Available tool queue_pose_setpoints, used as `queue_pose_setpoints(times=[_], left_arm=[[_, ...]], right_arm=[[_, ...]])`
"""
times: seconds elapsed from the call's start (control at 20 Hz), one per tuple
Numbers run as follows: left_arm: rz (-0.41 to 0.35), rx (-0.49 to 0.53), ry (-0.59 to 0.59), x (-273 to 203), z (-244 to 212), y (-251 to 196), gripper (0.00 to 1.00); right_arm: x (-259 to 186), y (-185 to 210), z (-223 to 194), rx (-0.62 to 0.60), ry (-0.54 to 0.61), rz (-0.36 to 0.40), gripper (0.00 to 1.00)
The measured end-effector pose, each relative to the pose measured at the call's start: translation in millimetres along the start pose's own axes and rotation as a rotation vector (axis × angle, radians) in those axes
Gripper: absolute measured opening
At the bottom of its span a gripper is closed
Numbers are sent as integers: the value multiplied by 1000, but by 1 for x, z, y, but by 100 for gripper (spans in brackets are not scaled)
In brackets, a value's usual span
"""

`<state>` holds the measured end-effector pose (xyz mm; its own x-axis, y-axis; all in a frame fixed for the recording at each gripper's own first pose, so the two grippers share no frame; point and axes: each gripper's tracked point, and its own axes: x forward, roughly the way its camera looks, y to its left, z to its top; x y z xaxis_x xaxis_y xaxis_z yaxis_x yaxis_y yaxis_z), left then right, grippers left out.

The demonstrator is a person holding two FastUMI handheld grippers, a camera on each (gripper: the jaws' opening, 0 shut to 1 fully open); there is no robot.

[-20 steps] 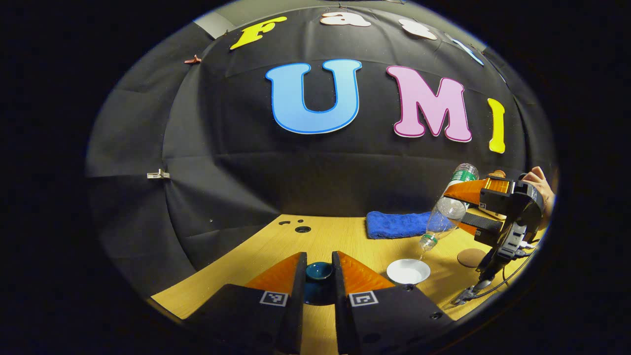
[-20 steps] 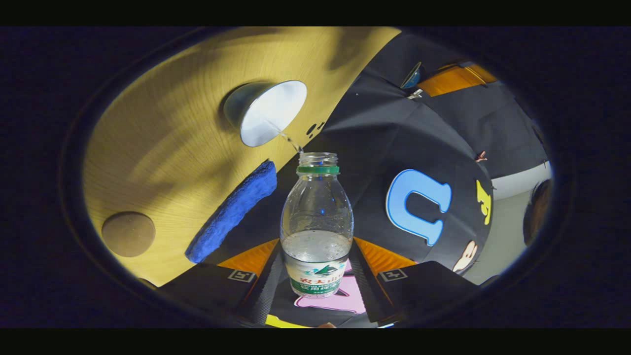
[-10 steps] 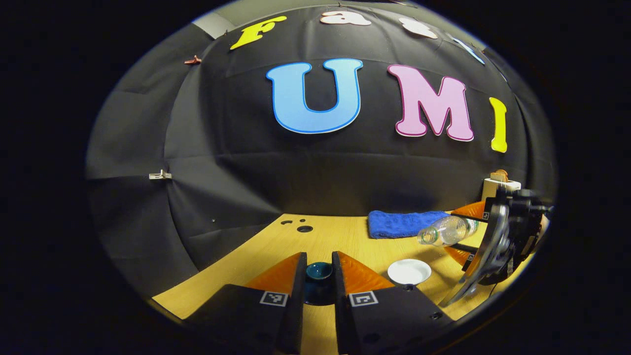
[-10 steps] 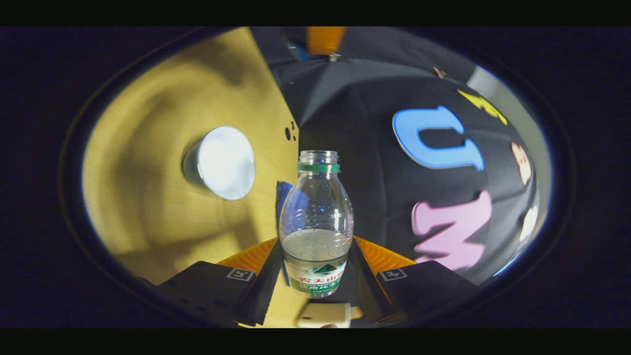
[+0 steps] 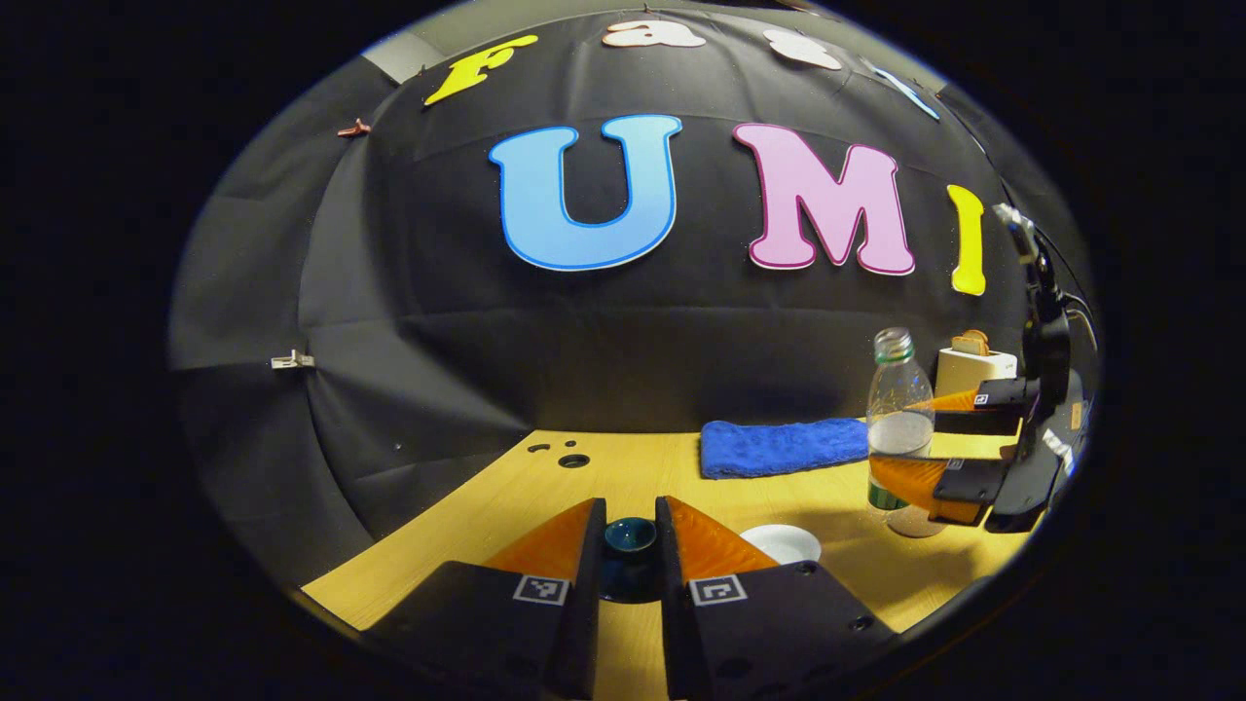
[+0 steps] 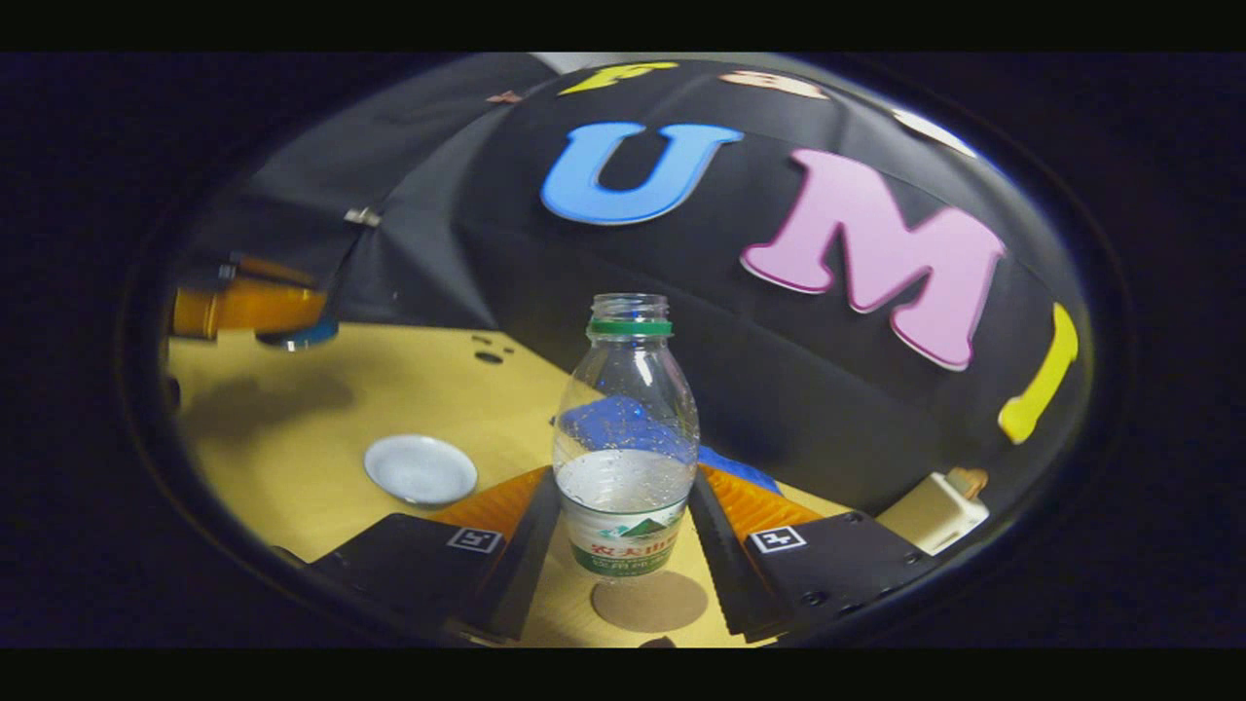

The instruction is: Open the teacup lid with one hand, grasp the water bottle and pour water into the teacup with the other hand; after pouring, place the water bottle on the coaster and then close the teacup lid.

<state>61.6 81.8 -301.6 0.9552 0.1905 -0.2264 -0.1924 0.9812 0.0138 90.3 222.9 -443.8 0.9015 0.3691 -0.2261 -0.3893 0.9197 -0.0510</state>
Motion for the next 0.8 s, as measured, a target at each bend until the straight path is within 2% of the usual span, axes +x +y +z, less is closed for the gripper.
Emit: queue_pose_setpoints(times=[0.1,0.35,0.6,0.8], left_arm=[[-15,3,-3,5,2,-11,30],[-49,10,-7,15,4,-38,30],[-70,11,-11,31,1,-59,31],[-78,4,-11,43,-5,-72,30]], right_arm=[[-3,-5,2,103,-29,-18,76],[5,-3,0,207,-5,-107,77],[7,-6,-3,285,10,-118,76],[3,-6,-5,327,26,-91,77]])
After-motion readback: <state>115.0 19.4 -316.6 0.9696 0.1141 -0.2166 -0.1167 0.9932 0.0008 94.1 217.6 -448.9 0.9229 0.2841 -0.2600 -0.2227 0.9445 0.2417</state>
